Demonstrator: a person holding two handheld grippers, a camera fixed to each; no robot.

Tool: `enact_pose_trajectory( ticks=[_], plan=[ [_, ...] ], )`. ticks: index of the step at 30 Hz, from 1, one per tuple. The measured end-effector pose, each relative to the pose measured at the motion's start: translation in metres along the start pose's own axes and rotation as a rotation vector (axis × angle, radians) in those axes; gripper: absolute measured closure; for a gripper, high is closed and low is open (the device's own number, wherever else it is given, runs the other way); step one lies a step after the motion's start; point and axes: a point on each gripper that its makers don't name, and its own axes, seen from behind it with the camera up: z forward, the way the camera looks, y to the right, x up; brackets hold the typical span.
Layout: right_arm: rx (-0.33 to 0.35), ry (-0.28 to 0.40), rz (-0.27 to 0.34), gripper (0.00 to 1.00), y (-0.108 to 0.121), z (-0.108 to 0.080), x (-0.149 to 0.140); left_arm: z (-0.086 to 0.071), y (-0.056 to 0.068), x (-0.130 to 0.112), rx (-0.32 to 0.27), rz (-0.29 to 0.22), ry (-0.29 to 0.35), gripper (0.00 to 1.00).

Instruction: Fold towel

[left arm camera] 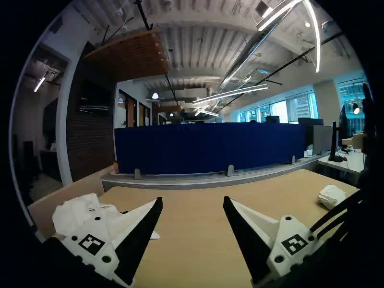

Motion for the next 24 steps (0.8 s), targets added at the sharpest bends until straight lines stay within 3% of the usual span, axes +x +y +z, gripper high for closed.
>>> enact_pose_trajectory(
  ticks=[9, 24],
  plan=[
    [-0.022, 0.023, 0.016, 0.0, -0.001, 0.01, 0.01, 0.006, -0.017, -0.029, 0.032, 0.001, 0.044, 0.06],
    [-0.043, 0.06, 0.008, 0.0, -0.008, 0.021, 0.006, 0.023, -0.03, -0.077, 0.047, -0.026, 0.086, 0.07]
  ],
)
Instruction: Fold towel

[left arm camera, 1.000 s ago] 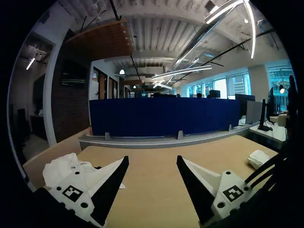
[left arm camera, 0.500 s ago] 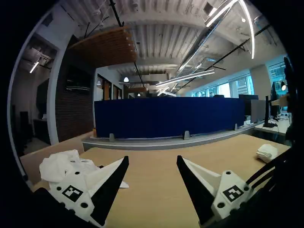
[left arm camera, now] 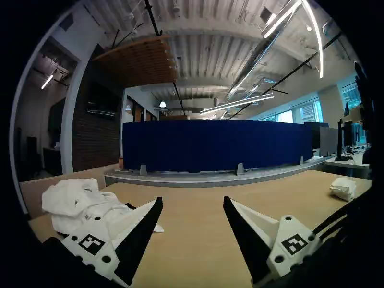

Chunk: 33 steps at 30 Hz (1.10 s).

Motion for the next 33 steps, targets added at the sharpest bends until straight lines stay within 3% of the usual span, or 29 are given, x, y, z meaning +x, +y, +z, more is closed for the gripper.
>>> enact_pose_trajectory(
  ticks=[18, 33],
  plan=[
    [-0.005, -0.005, -0.02, 0.0, -0.009, 0.007, -0.013, 0.006, -0.019, -0.029, 0.041, 0.001, -0.008, 0.07],
    [0.015, 0.025, -0.022, 0.0, -0.008, 0.014, -0.004, 0.008, -0.014, -0.038, 0.027, 0.001, -0.043, 0.06]
  ],
)
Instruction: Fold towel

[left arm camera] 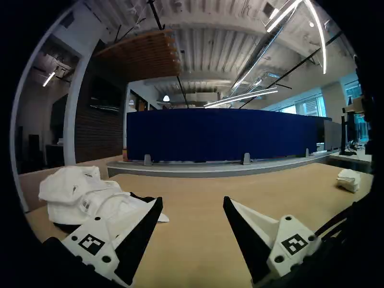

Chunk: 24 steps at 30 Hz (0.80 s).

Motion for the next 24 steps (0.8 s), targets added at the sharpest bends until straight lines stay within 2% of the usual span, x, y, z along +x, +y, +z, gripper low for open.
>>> enact_pose_trajectory(
  ticks=[8, 12, 18, 24],
  plan=[
    [0.015, 0.042, -0.009, 0.0, 0.01, 0.003, 0.011, -0.002, 0.0, 0.001, 0.001, 0.001, 0.0, 0.06],
    [0.032, 0.059, -0.01, 0.0, 0.009, 0.003, 0.008, -0.002, 0.001, 0.001, 0.001, 0.001, 0.0, 0.06],
    [0.049, 0.064, 0.037, 0.0, 0.011, 0.002, -0.01, -0.001, 0.001, 0.002, 0.001, 0.001, 0.0, 0.06],
    [0.033, 0.052, 0.084, 0.0, 0.023, 0.0, -0.043, -0.001, 0.0, 0.002, 0.001, 0.001, 0.0, 0.06]
  ],
)
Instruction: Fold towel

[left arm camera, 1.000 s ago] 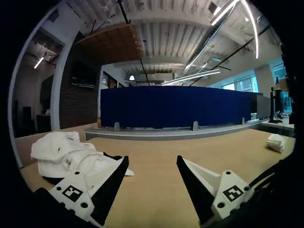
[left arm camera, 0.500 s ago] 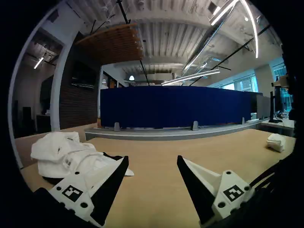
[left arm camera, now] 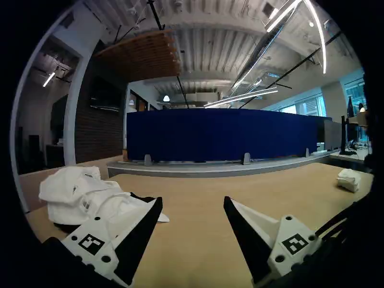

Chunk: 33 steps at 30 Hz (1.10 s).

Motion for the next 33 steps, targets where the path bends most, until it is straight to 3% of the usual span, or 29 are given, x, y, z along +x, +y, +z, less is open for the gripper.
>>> enact_pose_trajectory(
  ticks=[15, 21, 33],
  plan=[
    [-0.022, -0.02, 0.022, 0.0, 0.017, -0.007, -0.089, 0.001, 0.0, -0.001, 0.0, 0.001, 0.0, 0.06],
    [-0.006, -0.024, 0.035, 0.0, 0.01, -0.009, -0.104, 0.002, 0.0, -0.001, 0.0, 0.001, 0.0, 0.06],
    [-0.013, -0.026, 0.118, 0.0, 0.012, -0.015, -0.114, 0.001, 0.001, -0.001, 0.0, 0.0, 0.0, 0.06]
  ],
)
